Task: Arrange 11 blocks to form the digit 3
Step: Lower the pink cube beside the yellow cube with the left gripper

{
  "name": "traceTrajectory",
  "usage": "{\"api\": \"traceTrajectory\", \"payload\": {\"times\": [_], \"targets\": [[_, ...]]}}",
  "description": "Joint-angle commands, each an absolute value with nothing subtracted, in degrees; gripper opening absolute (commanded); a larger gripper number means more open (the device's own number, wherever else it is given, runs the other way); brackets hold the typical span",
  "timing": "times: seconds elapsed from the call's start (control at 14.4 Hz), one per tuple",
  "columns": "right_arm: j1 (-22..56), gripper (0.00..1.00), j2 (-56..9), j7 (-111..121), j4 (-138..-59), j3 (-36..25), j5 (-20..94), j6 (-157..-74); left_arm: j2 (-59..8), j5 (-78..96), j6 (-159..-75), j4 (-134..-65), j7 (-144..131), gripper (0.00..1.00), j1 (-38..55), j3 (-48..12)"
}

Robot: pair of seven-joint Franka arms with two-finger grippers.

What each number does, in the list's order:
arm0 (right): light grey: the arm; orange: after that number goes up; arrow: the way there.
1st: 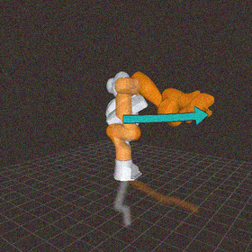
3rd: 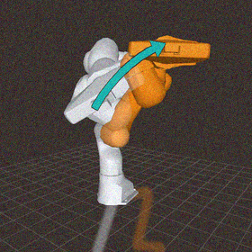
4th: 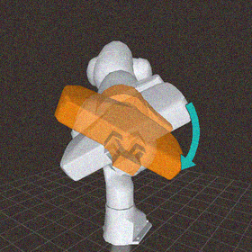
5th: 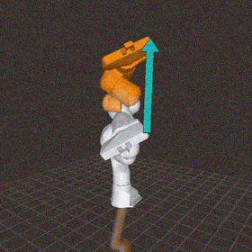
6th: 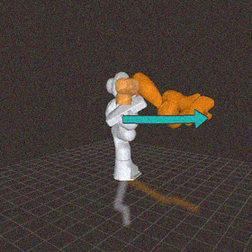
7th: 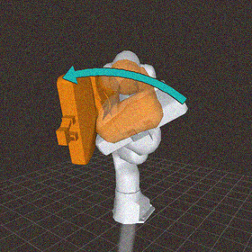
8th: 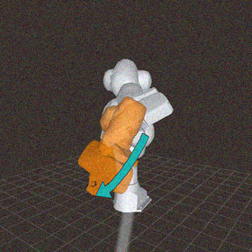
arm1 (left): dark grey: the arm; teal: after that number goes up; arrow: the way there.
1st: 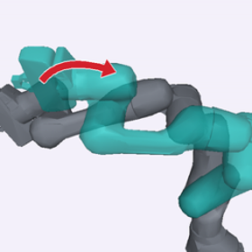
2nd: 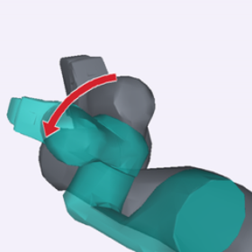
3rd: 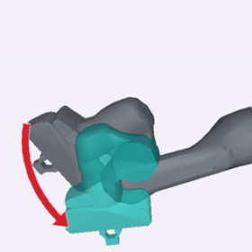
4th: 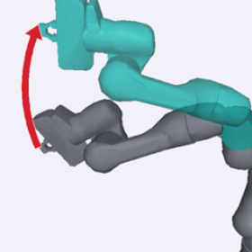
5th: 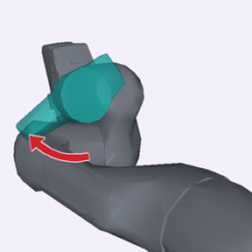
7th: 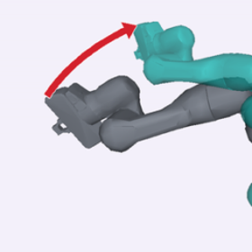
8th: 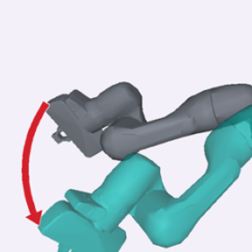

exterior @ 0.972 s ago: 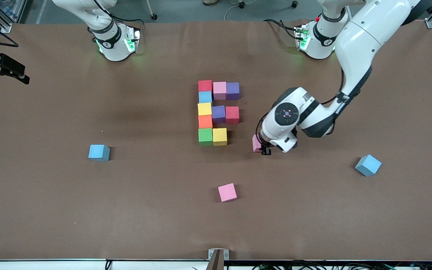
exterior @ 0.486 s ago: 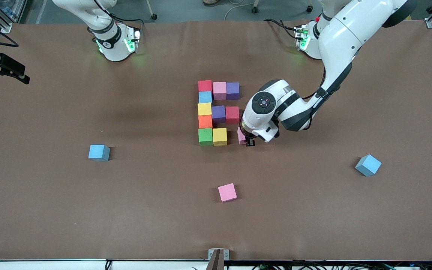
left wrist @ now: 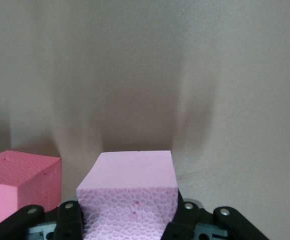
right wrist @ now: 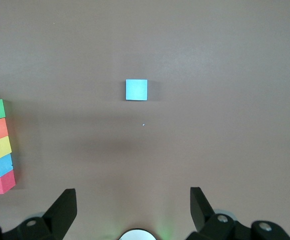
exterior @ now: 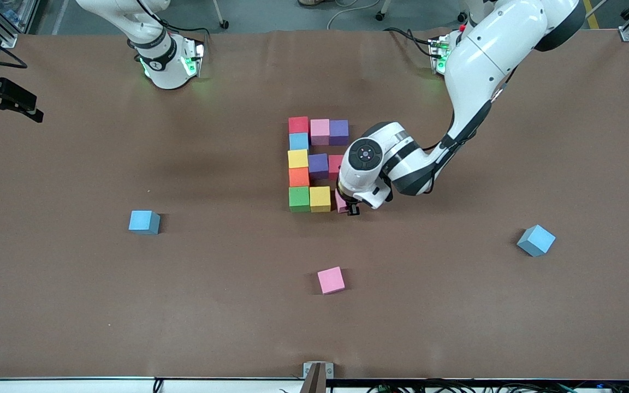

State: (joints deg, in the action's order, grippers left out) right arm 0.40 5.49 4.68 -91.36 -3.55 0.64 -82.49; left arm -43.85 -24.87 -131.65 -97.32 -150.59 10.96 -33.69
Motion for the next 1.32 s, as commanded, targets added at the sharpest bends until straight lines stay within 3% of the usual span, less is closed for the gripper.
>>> {"api": "traceTrajectory", "payload": {"times": [0.0,1.25], "targets": [[-0.53,1.0,6.68,4.57,-92.55,-2.81,0.09,-82.53,-44.03,-25.84,-131.13,-96.15,-151.17,0.35,11.51,-33.31],[-0.53,1.0,6.68,4.66,-92.55,-2.81,0.0,-82.7,-45.44,-25.93,-131.31,-93.6,-148.36,0.36,15.9,-30.59]]}}
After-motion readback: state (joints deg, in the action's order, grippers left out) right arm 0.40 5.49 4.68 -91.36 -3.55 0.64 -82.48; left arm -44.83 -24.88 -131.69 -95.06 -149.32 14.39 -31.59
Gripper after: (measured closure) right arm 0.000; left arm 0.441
